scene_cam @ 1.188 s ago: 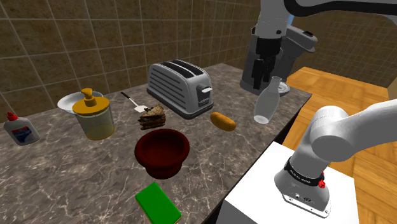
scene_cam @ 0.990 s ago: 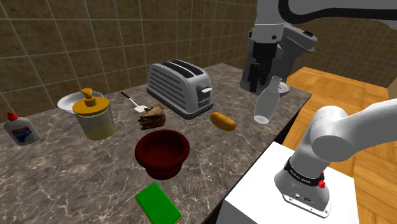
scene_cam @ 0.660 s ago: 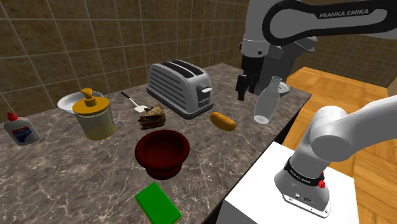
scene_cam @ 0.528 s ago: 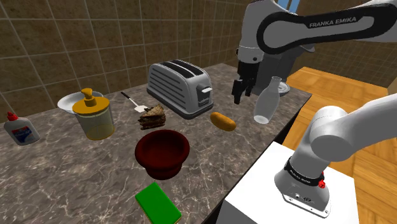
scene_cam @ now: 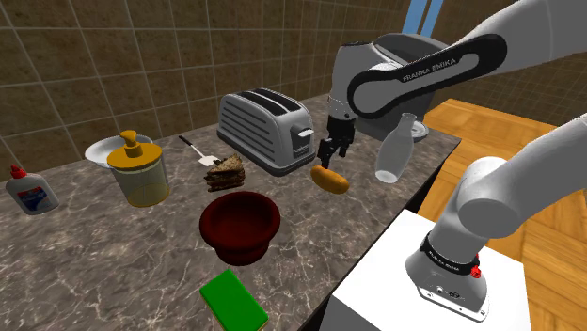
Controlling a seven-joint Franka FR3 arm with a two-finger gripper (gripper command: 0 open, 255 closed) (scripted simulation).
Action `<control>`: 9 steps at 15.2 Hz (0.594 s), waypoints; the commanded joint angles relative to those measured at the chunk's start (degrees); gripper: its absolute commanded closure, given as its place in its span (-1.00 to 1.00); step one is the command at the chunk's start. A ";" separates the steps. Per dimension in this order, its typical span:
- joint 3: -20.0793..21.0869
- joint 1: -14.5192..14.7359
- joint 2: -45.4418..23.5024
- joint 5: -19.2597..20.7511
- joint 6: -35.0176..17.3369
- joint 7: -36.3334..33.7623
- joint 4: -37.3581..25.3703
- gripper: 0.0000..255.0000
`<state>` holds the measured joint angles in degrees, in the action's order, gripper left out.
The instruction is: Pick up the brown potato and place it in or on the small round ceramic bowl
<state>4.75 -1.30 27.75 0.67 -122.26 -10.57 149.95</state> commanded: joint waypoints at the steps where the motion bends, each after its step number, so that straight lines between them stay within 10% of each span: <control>1: 0.39 -0.61 -4.33 0.80 -5.81 -1.00 0.32 -1.00; 9: 0.78 -1.48 -11.21 2.22 -15.06 -2.33 2.01 -1.00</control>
<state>5.52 -2.70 17.22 2.76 -136.13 -12.81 151.49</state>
